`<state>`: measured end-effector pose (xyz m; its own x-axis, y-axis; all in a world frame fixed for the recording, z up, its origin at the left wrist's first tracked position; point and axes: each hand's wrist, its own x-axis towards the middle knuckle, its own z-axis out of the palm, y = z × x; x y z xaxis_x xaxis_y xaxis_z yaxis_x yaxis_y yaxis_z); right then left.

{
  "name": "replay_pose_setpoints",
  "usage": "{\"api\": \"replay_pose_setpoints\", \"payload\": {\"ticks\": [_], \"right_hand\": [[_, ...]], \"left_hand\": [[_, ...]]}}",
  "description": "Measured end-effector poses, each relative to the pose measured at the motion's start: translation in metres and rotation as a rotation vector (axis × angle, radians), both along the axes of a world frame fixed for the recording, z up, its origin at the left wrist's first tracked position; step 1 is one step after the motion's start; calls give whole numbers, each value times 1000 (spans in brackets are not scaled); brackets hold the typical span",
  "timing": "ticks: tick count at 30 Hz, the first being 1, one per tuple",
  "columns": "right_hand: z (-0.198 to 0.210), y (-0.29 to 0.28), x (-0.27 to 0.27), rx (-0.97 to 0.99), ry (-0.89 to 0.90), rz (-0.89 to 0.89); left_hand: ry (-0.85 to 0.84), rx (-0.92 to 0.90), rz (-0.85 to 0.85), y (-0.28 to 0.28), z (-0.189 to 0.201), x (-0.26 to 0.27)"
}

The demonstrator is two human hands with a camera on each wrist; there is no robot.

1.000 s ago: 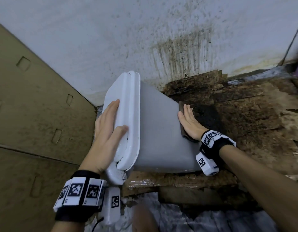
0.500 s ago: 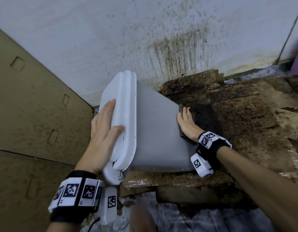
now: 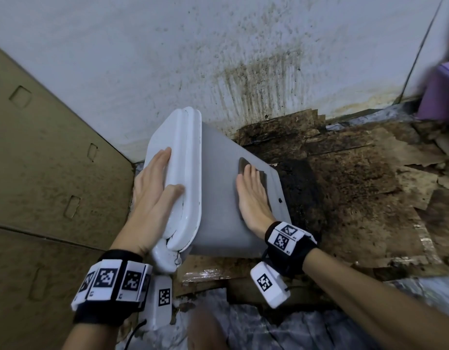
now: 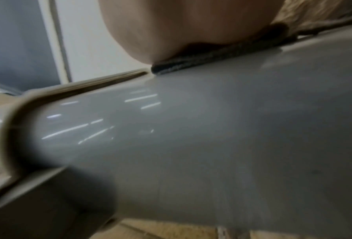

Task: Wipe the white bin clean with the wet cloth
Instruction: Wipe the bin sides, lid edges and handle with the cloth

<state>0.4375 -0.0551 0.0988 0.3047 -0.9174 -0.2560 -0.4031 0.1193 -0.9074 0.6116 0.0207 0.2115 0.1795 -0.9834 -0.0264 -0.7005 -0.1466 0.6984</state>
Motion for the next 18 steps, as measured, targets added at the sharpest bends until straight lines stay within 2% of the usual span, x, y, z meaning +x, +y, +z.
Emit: {"api": "replay_pose_setpoints", "payload": {"ticks": [6, 10, 15, 18], "right_hand": [[19, 26, 10, -129, -53, 96], [4, 25, 4, -180, -89, 99], [-29, 27, -12, -356, -134, 83], [-47, 27, -23, -365, -110, 84]], "left_hand": [[23, -3, 29, 1, 0, 1], [39, -9, 30, 1, 1, 1], [42, -18, 10, 3, -1, 2], [43, -18, -5, 4, 0, 1]]}}
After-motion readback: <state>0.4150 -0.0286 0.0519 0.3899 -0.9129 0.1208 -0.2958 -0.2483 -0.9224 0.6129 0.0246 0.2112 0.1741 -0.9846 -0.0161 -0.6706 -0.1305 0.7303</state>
